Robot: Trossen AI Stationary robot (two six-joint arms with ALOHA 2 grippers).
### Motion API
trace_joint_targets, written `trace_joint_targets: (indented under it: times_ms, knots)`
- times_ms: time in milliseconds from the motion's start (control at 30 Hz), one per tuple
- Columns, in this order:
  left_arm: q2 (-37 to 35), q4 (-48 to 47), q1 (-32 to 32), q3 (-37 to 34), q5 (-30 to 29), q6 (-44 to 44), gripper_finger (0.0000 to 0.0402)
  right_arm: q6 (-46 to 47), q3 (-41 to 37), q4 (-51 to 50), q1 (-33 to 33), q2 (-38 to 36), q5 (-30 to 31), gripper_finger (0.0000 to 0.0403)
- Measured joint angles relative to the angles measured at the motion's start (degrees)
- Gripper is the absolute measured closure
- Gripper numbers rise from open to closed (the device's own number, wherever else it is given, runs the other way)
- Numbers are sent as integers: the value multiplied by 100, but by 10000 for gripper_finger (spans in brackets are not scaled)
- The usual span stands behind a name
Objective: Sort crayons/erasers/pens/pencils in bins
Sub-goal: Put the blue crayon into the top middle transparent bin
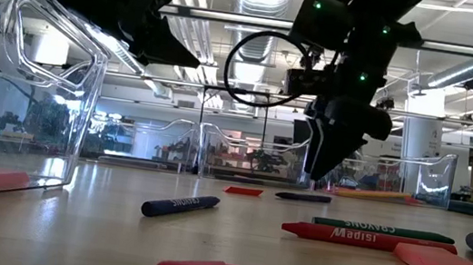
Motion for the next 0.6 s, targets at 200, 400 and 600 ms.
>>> trace_joint_targets:
  times_ms: [200,400,600]
  knots:
    - [0,-2,-5,0,9,-120,402,-121,-43,31,-277,37,-410,194]
    - [0,0,-4,0,26,-120,402,-251,-115,40,-388,221,-730,209]
    - [1,-1,-4,0,28,-120,402,-366,-135,55,-386,470,-751,228]
